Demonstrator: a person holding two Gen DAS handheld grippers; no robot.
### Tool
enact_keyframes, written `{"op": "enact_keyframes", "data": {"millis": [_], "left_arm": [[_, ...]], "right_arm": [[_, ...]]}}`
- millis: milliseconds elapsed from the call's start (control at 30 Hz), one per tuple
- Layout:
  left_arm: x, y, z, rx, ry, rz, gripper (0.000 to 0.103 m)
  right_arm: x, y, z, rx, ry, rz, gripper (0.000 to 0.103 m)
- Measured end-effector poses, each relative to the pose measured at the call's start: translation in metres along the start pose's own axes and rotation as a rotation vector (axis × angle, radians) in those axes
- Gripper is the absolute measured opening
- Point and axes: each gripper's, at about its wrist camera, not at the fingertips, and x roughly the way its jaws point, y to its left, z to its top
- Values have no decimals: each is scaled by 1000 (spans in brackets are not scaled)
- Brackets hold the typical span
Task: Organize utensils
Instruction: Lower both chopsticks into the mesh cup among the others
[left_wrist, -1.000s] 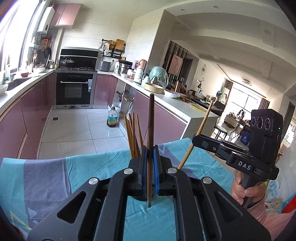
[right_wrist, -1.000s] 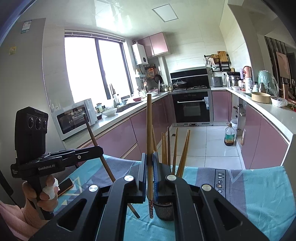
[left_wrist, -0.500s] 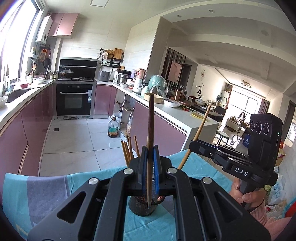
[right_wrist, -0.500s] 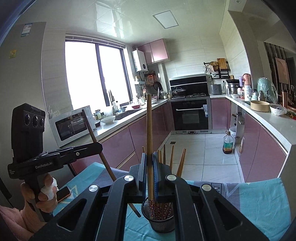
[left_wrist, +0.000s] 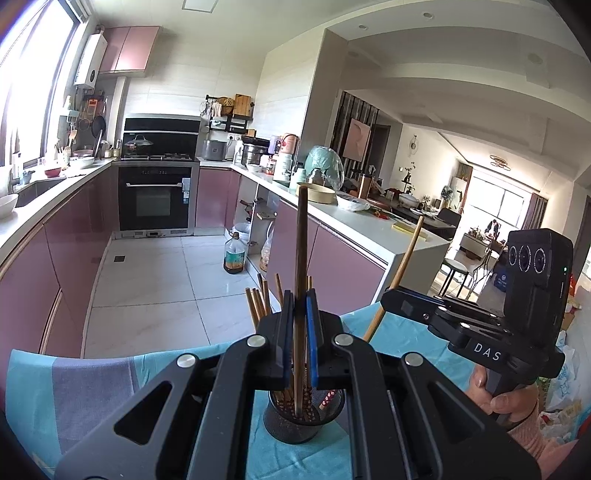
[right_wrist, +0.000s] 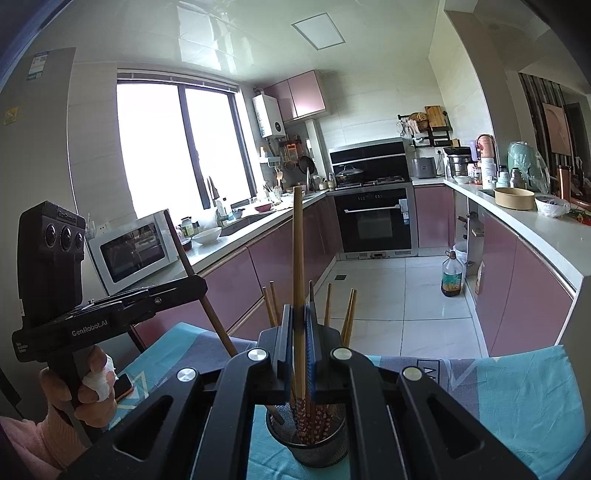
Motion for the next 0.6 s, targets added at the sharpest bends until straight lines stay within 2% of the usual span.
{"op": "enact_keyframes", "data": {"millis": [600], "left_arm": [[4, -4, -4, 25, 68, 12, 7]], "right_arm": [[18, 1, -14, 12, 65, -14, 5]]}}
